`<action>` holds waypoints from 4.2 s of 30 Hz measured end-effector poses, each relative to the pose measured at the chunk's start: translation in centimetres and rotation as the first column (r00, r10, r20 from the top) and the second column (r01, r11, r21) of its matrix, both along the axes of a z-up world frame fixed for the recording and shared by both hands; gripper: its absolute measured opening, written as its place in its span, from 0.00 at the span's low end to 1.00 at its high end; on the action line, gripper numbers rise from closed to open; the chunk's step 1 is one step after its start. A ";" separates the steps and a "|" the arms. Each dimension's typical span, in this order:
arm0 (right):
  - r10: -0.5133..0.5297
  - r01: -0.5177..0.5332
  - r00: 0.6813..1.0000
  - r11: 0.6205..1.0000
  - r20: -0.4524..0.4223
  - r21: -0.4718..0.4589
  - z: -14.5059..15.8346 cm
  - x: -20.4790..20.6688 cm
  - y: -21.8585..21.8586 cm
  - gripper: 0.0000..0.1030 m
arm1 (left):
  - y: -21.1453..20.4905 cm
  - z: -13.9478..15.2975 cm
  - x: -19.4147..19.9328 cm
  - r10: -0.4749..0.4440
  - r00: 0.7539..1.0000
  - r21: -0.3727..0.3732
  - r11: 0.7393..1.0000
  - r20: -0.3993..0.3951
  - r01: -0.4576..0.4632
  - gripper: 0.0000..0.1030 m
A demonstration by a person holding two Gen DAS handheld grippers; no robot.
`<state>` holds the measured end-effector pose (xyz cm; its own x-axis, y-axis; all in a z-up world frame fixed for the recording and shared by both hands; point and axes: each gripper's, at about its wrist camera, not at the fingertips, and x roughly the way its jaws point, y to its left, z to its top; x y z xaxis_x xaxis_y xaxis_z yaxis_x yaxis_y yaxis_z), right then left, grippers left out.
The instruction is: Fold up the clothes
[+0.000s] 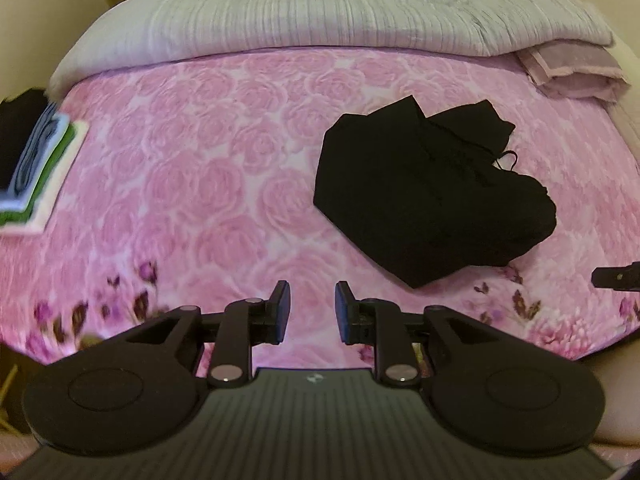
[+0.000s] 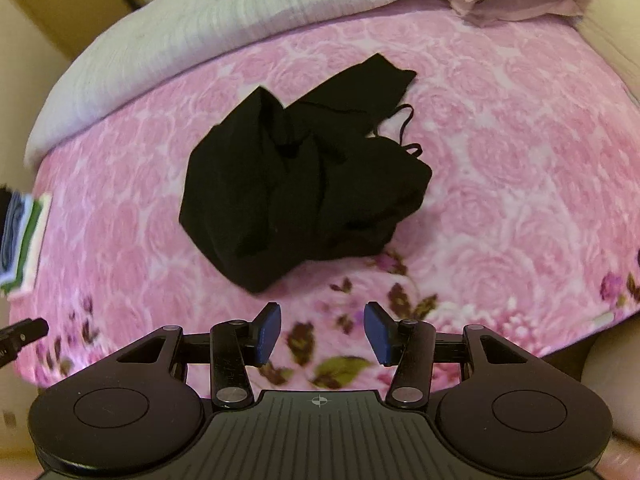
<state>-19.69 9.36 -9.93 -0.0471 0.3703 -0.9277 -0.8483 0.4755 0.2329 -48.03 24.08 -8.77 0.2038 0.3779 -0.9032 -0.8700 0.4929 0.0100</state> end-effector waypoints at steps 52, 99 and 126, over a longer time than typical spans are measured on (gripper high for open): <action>-0.228 0.231 0.971 0.972 -0.067 0.045 -12.6 6.7 14.1 0.49 | 16.5 -15.7 6.0 0.013 0.999 -0.223 0.975 -0.053 -0.025 0.23; -0.682 0.686 0.727 0.722 -0.076 0.089 -18.8 11.9 2.1 0.01 | 31.8 -20.1 32.3 -0.275 0.962 -0.187 0.945 -0.009 0.268 0.49; -0.538 0.439 0.839 0.580 -0.082 0.687 -0.4 15.0 11.6 0.00 | 31.8 -0.5 -4.1 0.293 0.732 0.048 0.913 0.615 -0.405 0.04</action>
